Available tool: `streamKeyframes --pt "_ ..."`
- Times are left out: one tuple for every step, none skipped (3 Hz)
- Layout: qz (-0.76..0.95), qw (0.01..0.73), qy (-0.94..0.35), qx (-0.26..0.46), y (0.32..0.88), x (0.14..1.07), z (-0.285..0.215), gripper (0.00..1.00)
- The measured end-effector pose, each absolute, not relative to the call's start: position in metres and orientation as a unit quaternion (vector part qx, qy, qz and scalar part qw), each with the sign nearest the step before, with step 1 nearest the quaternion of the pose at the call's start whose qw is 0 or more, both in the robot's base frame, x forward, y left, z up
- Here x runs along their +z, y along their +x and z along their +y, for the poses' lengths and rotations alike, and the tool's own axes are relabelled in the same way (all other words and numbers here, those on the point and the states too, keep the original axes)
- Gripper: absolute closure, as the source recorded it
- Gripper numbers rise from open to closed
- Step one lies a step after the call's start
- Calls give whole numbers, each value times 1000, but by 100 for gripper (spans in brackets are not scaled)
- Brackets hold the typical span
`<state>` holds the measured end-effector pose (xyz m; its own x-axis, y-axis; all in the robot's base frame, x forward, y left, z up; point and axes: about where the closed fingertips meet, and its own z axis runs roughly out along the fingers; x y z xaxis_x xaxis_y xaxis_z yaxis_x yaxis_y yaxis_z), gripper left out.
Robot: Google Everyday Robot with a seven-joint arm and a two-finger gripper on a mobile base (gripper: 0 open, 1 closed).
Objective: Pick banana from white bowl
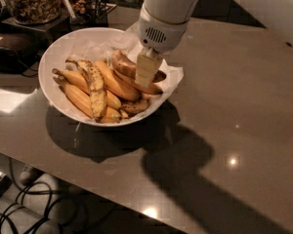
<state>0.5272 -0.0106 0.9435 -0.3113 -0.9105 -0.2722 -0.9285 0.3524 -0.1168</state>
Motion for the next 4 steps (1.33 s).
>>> streamKeyframes --pt "783 199 -587 52 508 974 -16 100" --pt "782 198 -589 52 507 974 -16 100" --pt "771 205 -601 49 499 981 -10 100" --pt "751 214 -621 68 475 991 0 100"
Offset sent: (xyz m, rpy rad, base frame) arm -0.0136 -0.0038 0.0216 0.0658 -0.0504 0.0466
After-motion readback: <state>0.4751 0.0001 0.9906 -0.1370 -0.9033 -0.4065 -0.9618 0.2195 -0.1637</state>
